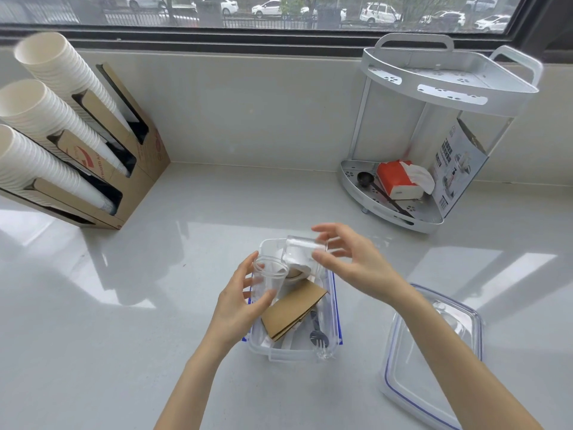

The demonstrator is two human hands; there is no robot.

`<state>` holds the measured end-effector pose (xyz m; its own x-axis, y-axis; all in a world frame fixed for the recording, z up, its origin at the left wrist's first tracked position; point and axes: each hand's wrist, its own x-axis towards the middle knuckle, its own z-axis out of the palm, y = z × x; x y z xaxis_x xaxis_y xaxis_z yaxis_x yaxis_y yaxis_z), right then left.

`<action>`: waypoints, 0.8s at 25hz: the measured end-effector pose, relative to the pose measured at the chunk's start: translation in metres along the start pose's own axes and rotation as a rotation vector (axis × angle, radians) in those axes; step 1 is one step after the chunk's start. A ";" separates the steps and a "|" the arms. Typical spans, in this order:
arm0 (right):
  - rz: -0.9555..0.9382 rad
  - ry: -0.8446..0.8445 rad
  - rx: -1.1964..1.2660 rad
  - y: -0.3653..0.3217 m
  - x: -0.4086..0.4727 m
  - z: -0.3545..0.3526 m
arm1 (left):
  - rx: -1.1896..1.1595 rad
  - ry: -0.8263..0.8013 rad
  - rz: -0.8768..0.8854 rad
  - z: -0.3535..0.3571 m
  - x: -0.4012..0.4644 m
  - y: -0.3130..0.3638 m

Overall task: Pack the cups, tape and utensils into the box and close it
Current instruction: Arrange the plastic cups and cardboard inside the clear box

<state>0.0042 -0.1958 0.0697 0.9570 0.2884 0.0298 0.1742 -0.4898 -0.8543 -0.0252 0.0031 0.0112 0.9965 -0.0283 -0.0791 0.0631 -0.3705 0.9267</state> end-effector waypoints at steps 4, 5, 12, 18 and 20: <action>-0.078 0.012 -0.110 -0.007 0.008 0.008 | 0.034 -0.041 0.043 0.007 -0.003 0.002; -0.086 -0.012 -0.126 -0.007 0.010 0.012 | 0.043 -0.049 0.055 0.007 -0.004 0.003; -0.062 -0.116 -0.056 0.002 0.011 0.041 | 0.047 -0.106 0.066 0.012 -0.008 0.008; -0.039 -0.133 -0.049 0.009 0.010 0.051 | 0.009 -0.087 0.032 0.012 -0.009 0.006; -0.035 -0.110 -0.018 0.010 0.009 0.049 | 0.023 -0.073 0.042 0.011 -0.009 0.004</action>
<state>0.0032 -0.1572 0.0362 0.9194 0.3933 0.0013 0.2119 -0.4925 -0.8441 -0.0347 -0.0081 0.0119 0.9915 -0.1110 -0.0678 0.0195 -0.3885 0.9213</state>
